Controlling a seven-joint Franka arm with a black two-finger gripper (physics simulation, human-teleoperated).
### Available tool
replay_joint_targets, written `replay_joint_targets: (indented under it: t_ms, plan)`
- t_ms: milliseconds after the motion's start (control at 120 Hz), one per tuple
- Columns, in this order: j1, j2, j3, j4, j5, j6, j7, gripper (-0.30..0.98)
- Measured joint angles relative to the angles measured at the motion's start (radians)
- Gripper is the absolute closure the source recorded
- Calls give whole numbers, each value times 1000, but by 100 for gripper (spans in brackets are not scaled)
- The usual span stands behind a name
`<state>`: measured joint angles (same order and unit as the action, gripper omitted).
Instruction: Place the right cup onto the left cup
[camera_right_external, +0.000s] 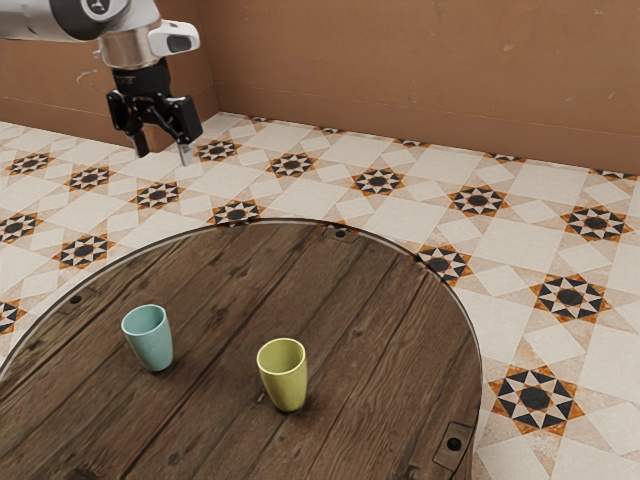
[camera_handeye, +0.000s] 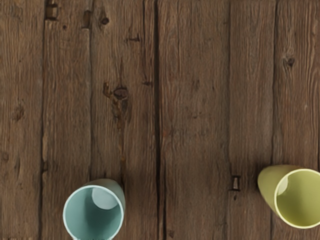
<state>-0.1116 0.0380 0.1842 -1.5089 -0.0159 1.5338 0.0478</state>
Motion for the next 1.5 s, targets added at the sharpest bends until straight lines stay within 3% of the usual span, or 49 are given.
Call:
replay_joint_targets:
  t_ms: [267,550,717,1042,1500]
  plan:
    - [-13,61,-9,-10,1,27,-9,2]
    - [-35,137,-36,-173,1,190,-11,2]
    - [-43,82,-81,-321,0,296,-20,2]
    - [-76,57,-178,-462,-11,405,-107,2]
    - [-73,44,-194,-618,-52,507,-208,2]
